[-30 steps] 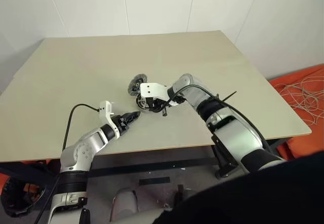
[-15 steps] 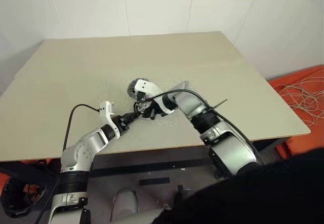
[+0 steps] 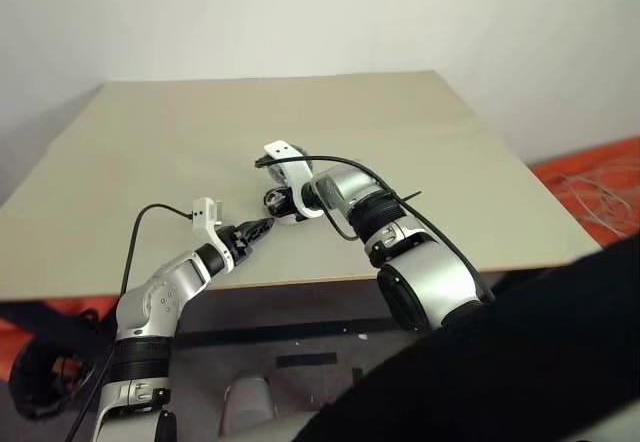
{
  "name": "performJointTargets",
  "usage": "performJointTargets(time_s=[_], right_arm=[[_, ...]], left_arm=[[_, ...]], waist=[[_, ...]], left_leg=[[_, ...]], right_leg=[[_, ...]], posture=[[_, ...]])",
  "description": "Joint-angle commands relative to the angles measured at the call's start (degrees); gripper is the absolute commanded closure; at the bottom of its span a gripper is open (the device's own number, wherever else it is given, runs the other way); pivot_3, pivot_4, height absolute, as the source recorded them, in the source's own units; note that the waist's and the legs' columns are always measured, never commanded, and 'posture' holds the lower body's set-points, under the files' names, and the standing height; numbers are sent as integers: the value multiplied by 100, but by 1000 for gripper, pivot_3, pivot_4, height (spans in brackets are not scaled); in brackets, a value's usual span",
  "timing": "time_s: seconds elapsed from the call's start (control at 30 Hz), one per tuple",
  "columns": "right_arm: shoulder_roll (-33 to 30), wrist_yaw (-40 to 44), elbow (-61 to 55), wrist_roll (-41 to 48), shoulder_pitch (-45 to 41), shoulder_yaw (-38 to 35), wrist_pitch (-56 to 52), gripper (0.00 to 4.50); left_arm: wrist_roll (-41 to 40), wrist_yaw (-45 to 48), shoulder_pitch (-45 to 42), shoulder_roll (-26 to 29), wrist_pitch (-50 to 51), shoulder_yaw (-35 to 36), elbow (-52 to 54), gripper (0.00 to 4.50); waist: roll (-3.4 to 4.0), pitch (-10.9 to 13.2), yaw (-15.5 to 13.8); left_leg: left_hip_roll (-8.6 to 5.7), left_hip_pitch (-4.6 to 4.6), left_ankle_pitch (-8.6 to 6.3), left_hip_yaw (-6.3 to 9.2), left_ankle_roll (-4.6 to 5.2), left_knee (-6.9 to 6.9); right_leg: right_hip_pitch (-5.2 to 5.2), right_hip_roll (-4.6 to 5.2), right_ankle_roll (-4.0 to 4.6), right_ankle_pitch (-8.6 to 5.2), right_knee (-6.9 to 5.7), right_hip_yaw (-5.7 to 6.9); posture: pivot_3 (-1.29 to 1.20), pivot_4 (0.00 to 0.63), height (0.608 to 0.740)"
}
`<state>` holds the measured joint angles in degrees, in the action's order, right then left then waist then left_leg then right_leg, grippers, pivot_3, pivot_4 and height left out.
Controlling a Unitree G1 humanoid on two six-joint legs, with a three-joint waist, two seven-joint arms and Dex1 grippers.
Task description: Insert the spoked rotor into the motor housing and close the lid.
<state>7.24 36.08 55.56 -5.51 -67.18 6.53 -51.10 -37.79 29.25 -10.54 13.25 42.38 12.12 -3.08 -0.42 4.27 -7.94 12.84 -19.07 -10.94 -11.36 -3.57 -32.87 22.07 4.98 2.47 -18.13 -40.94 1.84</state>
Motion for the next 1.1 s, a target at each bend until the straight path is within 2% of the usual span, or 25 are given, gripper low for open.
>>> performJointTargets(time_s=[0.03, 0.07, 0.1, 0.13, 0.2, 0.33, 0.43, 0.6, 0.73, 1.1], right_arm=[[-18, -201, 183, 165, -101, -126, 130, 4475], [-24, -241, 214, 186, -108, -134, 154, 4475], [-34, -279, 244, 207, -112, -144, 197, 4475], [-42, -331, 278, 238, -121, -171, 226, 4475], [-57, -437, 344, 293, -145, -213, 271, 4475], [-87, -664, 486, 434, -222, -329, 324, 4475], [-94, -987, 605, 567, -295, -511, 433, 4475], [-36, -2044, 1012, 1126, -627, -1386, 811, 4475], [-4, -2503, 1292, 1286, -765, -1625, 1075, 4475], [65, -2386, 1393, 1270, -706, -1400, 1181, 4475]], left_arm=[[-63, 23, -114, 23, -25, 10, 216, 1951], [-62, 17, -108, 18, -22, 4, 229, 1951], [-64, 12, -105, 11, -18, -1, 234, 1951], [-64, 9, -102, 6, -16, -6, 237, 1951], [-60, 17, -95, 1, -18, -22, 236, 1951], [-63, 22, -106, -4, -13, -31, 217, 1951], [-59, 30, -124, -2, -10, -44, 209, 1951], [-52, 33, -148, -3, -10, -48, 191, 1951], [-55, 32, -151, 10, 2, -40, 202, 1951], [-61, 22, -131, 28, 7, -14, 223, 1951]], waist=[[56, -27, -123], [54, -34, -114], [53, -34, -84], [55, -33, -57], [54, -34, -23], [53, -34, 62], [50, -36, 75], [51, -34, 66], [50, -33, 59], [48, -34, 73]], left_leg=[[-41, -8, -61, 118, -26, -20], [-106, -23, -20, 220, -68, 19], [-95, -32, 46, 274, -166, 41], [-96, -62, 83, 287, -205, 33], [-86, -68, 91, 302, -198, 20], [-94, -58, 90, 301, -196, 44], [-97, -58, 89, 298, -195, 42], [-97, -60, 89, 296, -195, 47], [-99, -85, 89, 295, -195, 47], [-97, -115, 89, 293, -195, 47]], right_leg=[[-7, -15, -1, 1, 8, -8], [20, -63, -2, 3, 22, -3], [47, -111, 6, 20, 33, 5], [48, -138, 33, 86, 55, 0], [28, -178, 54, 146, 123, 4], [3, -179, 48, 192, 229, 0], [-3, -171, 38, 197, 247, -22], [0, -171, 34, 199, 252, -23], [11, -170, 32, 200, 253, -23], [-3, -174, 9, 221, 309, -25]], posture=[[0, 0, 740], [0, 0, 740], [0, 0, 740], [0, 0, 740], [0, 0, 740], [0, 0, 740], [0, 0, 740], [0, 0, 740], [0, 0, 740], [0, 0, 740]])
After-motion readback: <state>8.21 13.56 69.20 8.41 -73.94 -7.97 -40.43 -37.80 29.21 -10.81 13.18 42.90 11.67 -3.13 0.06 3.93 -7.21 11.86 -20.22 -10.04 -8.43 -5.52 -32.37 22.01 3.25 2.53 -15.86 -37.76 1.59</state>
